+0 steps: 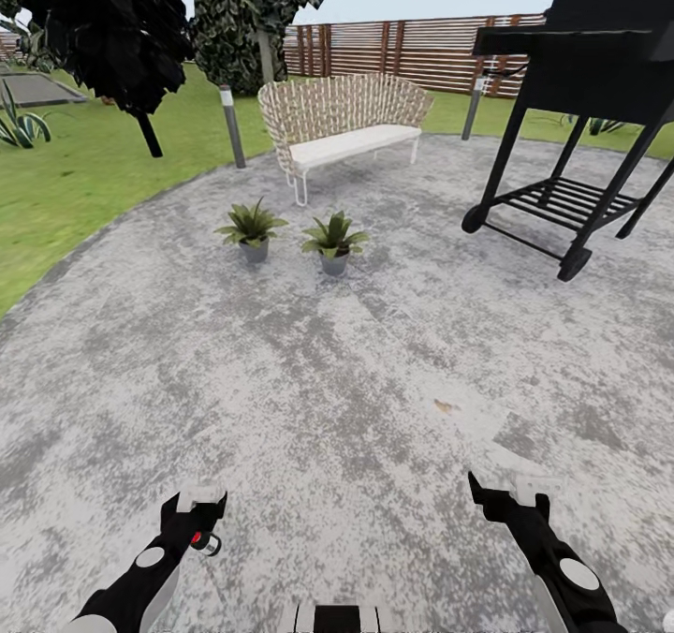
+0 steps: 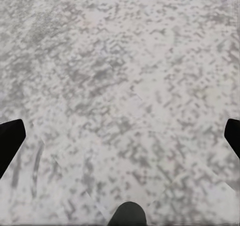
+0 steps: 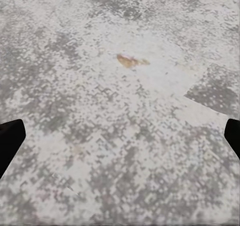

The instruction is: Pick up the pesticide atomizer in the garden and spray insectifuge to fully cover both potted plants in the garden.

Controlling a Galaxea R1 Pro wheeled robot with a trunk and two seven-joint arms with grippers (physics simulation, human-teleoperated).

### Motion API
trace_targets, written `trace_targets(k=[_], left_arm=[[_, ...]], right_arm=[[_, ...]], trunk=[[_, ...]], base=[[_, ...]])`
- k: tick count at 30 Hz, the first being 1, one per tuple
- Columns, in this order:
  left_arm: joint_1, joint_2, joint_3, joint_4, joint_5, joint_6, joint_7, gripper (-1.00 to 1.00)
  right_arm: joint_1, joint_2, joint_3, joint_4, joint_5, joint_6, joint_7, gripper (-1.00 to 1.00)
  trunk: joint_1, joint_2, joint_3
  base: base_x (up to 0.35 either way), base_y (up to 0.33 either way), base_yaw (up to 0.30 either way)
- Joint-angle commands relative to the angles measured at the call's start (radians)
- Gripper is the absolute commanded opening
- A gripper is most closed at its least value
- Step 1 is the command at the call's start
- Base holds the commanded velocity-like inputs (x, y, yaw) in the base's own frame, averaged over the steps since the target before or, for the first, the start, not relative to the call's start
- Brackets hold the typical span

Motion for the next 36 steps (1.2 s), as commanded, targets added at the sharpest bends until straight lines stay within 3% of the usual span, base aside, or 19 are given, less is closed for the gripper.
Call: trace_targets(k=[1, 15, 36], left_arm=[[-0.001, 0.000, -0.004, 0.001, 0.003, -0.003, 0.000, 1.00], [-0.003, -0.005, -0.008, -0.001, 0.004, -0.004, -0.001, 1.00], [-0.013, -0.009, -0.015, -0.007, -0.001, -0.004, -0.002, 1.00]], right_arm=[[0.000, 0.000, 0.000, -0.001, -0.010, 0.005, 0.001, 1.00], [-0.001, 0.000, 0.001, -0.001, -0.010, 0.005, 0.001, 1.00], [-0.001, 0.001, 0.003, -0.001, -0.010, 0.005, 0.001, 1.00]], trunk=[[0.000, -0.001, -0.005], [0.007, -0.004, -0.059], [0.007, -0.004, -0.059]], base=[[0.000, 0.000, 0.000], [0.000, 0.000, 0.000], [-0.058, 0.000, 0.000]])
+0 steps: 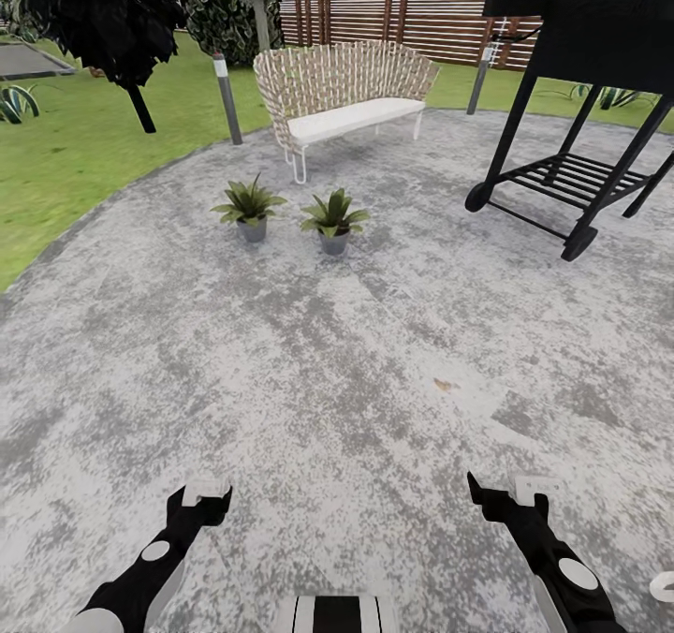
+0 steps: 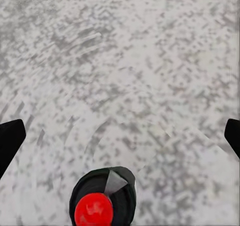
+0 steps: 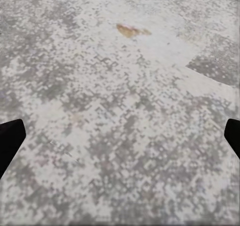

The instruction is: Pick up the pesticide atomizer in the garden and spray insectifuge to fully cover both potted plants in the garden.

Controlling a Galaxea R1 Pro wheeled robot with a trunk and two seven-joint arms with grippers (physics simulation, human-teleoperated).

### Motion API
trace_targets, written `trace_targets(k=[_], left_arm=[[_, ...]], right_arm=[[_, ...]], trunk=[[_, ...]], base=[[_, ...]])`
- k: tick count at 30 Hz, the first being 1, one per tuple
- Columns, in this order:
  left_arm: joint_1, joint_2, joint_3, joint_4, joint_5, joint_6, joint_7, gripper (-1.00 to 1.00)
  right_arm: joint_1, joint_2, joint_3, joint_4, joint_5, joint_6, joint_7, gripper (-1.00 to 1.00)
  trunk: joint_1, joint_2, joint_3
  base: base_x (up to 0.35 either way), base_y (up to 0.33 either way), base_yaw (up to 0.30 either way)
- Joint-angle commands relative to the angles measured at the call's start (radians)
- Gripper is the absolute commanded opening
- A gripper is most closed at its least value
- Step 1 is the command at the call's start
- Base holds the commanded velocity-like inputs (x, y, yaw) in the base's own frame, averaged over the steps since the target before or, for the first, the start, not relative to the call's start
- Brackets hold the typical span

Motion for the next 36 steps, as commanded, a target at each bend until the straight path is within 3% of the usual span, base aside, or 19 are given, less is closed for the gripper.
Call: trace_targets(k=[1, 27, 36], left_arm=[[0.000, 0.001, -0.004, 0.000, 0.003, -0.003, 0.000, 1.00], [0.000, 0.002, -0.005, -0.003, 0.003, -0.002, 0.000, 1.00], [0.000, 0.002, -0.005, -0.004, 0.003, -0.002, 0.000, 1.00]], right_arm=[[0.000, 0.000, 0.000, -0.001, -0.010, 0.005, 0.001, 1.00], [0.000, 0.001, -0.002, -0.006, -0.012, 0.005, -0.001, 1.00], [0.000, 0.001, -0.003, -0.006, -0.012, 0.005, -0.001, 1.00]], trunk=[[0.000, 0.000, -0.001], [0.000, 0.000, -0.001], [0.000, 0.000, -0.001]], base=[[-0.014, 0.000, 0.000], [-0.043, 0.000, 0.000], [-0.240, 0.000, 0.000]])
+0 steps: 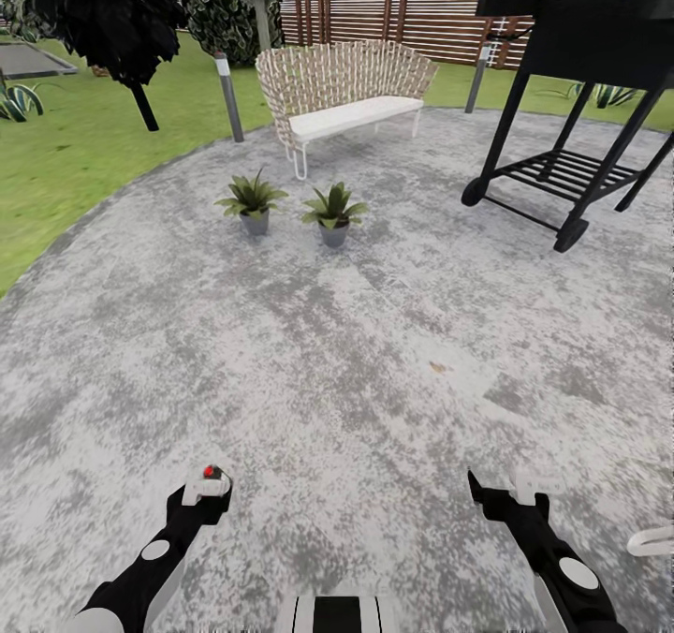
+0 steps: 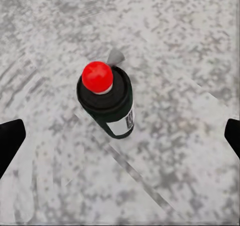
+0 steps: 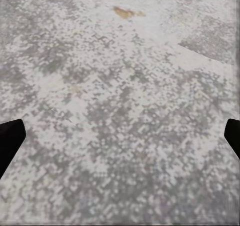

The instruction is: Pick up the pesticide atomizer in the garden and spray insectifuge to fully cover both potted plants in the garden.

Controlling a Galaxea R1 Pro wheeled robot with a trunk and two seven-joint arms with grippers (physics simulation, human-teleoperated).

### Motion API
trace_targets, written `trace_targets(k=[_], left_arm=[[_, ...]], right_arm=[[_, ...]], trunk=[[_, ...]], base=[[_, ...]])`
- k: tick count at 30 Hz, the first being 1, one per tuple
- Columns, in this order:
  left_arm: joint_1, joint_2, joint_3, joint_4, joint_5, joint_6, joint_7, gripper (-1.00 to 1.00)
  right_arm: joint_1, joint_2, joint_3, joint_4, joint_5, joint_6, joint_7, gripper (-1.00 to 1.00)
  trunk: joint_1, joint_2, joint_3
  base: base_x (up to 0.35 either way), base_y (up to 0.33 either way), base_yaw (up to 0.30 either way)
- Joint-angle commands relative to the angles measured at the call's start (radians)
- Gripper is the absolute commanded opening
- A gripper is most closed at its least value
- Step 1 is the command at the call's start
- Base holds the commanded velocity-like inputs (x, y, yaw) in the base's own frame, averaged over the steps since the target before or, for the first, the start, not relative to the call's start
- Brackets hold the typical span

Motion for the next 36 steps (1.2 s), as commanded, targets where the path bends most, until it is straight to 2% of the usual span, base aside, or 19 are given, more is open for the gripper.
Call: trace_targets(k=[1, 20, 34, 36], left_arm=[[0.000, 0.000, -0.005, 0.001, 0.003, -0.003, 0.000, 1.00], [-0.007, -0.003, 0.001, -0.030, 0.010, -0.003, 0.000, 1.00], [-0.044, 0.008, 0.001, -0.032, 0.014, 0.000, -0.013, 1.00], [-0.062, 0.013, 0.000, -0.030, 0.011, 0.003, -0.030, 1.00]], right_arm=[[0.000, 0.000, 0.000, -0.002, -0.010, 0.005, 0.000, 1.00], [0.000, 0.000, -0.001, -0.003, -0.010, 0.006, -0.001, 1.00], [0.000, -0.002, -0.002, -0.003, -0.010, 0.008, -0.001, 1.00], [0.000, -0.002, -0.002, -0.003, -0.010, 0.008, -0.001, 1.00]], trunk=[[-0.001, 0.000, -0.001], [-0.001, 0.000, -0.001], [-0.001, 0.000, -0.001], [-0.001, 0.000, -0.001]], base=[[-0.120, 0.000, 0.000], [-0.015, 0.000, 0.000], [0.000, 0.000, 0.000], [0.000, 0.000, 0.000]])
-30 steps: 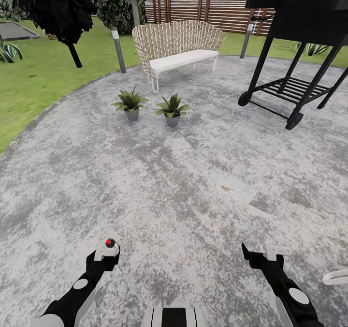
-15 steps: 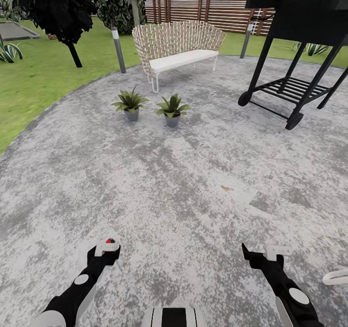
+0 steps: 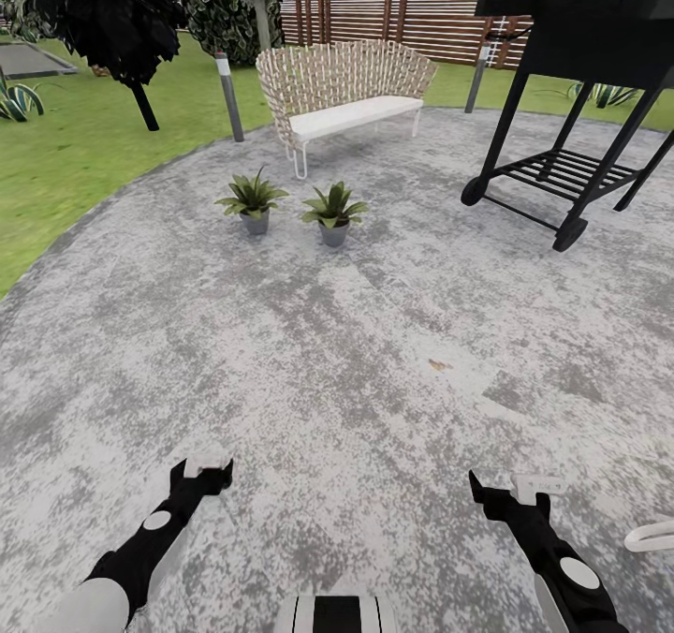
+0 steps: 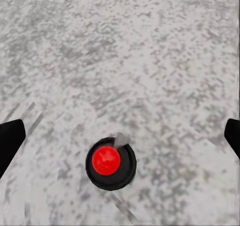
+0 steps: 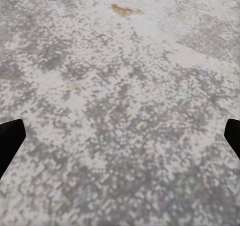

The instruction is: Pick up the pesticide atomizer in the garden and spray insectifuge to fully cover both potted plants in the garden.

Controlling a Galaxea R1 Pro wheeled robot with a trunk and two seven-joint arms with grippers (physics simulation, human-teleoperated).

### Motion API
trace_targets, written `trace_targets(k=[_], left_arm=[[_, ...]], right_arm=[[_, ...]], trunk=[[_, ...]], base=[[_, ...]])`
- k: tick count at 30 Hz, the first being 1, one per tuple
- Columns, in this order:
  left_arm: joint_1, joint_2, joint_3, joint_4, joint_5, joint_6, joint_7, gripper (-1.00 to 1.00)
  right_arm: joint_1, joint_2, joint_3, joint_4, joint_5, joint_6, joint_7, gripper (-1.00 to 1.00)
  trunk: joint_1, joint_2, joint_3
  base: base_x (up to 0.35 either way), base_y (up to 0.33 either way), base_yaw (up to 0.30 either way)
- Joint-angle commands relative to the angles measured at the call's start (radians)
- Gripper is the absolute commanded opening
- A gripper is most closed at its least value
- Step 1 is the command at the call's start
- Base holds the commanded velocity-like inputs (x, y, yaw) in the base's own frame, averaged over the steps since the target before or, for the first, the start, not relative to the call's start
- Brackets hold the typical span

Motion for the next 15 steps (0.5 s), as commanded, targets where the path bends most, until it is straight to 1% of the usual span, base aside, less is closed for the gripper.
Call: trace_targets(k=[1, 3, 5, 7, 11, 13, 15], left_arm=[[-0.005, 0.002, -0.004, 0.001, 0.002, -0.002, -0.012, 1.00], [-0.017, 0.012, -0.004, 0.003, -0.002, 0.004, -0.079, 1.00], [-0.023, 0.032, -0.001, 0.002, 0.000, 0.010, -0.168, 1.00], [-0.025, 0.041, -0.001, 0.002, -0.003, 0.011, -0.206, 1.00], [-0.025, 0.051, -0.005, 0.002, -0.008, 0.007, -0.246, 1.00], [-0.025, 0.076, -0.006, 0.001, -0.025, 0.006, -0.327, 1.00], [-0.025, 0.084, -0.006, 0.001, -0.035, 0.006, -0.363, 1.00]], right_arm=[[0.000, 0.000, 0.000, -0.001, -0.010, 0.005, 0.000, 1.00], [0.000, 0.000, 0.000, 0.000, -0.010, 0.005, 0.000, 1.00], [0.000, 0.000, 0.000, 0.001, -0.010, 0.005, 0.000, 1.00], [0.000, 0.000, 0.000, 0.001, -0.010, 0.005, 0.000, 1.00], [0.000, 0.000, 0.000, 0.003, -0.009, 0.005, 0.000, 1.00], [0.000, 0.001, 0.002, 0.005, -0.008, 0.005, -0.001, 1.00], [0.000, 0.001, 0.002, 0.005, -0.008, 0.005, -0.001, 1.00]], trunk=[[0.000, 0.000, -0.001], [0.000, 0.000, -0.001], [0.000, 0.000, -0.001], [0.000, 0.000, -0.001], [0.000, 0.000, -0.001], [0.000, 0.000, -0.001], [0.000, 0.000, -0.001]], base=[[0.000, 0.000, 0.000], [0.000, 0.000, 0.000], [0.000, 0.000, 0.000], [0.000, 0.000, 0.000], [0.000, 0.000, 0.000], [0.000, 0.000, 0.000], [0.000, 0.000, 0.000]])
